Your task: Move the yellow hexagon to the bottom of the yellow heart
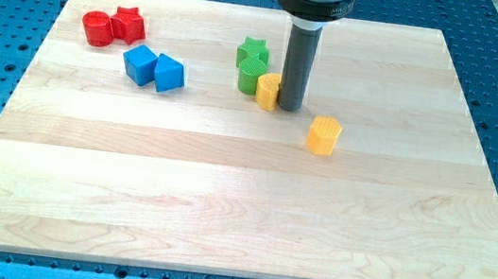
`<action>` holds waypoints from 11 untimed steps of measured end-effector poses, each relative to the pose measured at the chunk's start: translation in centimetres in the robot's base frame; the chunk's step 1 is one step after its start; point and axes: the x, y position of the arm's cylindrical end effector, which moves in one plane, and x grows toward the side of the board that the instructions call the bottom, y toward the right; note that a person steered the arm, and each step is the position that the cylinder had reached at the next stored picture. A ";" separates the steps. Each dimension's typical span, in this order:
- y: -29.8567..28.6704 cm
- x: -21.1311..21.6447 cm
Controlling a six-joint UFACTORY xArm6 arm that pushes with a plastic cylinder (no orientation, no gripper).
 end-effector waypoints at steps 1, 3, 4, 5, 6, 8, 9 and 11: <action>0.2 -0.4; -4.2 0.6; 1.8 0.6; 5.3 -0.3; 11.5 1.4; 3.9 6.2; -3.7 7.4; -7.2 9.9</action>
